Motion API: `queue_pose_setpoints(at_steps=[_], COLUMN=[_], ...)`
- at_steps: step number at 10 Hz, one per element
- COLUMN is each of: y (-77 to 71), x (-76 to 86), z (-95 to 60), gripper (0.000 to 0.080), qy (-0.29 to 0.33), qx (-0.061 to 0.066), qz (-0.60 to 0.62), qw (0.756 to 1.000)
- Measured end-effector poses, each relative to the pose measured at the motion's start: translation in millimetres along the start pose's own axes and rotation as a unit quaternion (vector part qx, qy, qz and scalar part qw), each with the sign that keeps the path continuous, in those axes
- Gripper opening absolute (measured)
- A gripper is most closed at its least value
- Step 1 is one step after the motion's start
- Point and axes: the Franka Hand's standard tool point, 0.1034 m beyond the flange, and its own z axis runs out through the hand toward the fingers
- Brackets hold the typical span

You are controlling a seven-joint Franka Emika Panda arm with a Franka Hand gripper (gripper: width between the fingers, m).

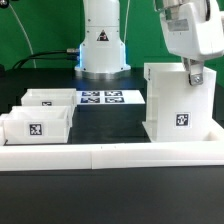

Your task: Assemble drawer

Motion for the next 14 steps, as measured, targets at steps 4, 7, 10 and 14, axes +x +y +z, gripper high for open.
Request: queue_pose_setpoints(at_steps=[4,7,10,14], y=[-12.8,-23.5,-27.0,-36.5], x=[-0.9,-1.1,-3.8,-2.6], z=[3.2,3.3,6.4,6.7], gripper=[0.0038,0.0038,0.0038,0.0039], qy=[-0.003,-0.004,-0.003,-0.004], qx=[-0.005,0.001,0.002,-0.002], qz=[-0.01,-0.016,-0.009,-0.018], qw=[1.0,1.0,1.0,1.0])
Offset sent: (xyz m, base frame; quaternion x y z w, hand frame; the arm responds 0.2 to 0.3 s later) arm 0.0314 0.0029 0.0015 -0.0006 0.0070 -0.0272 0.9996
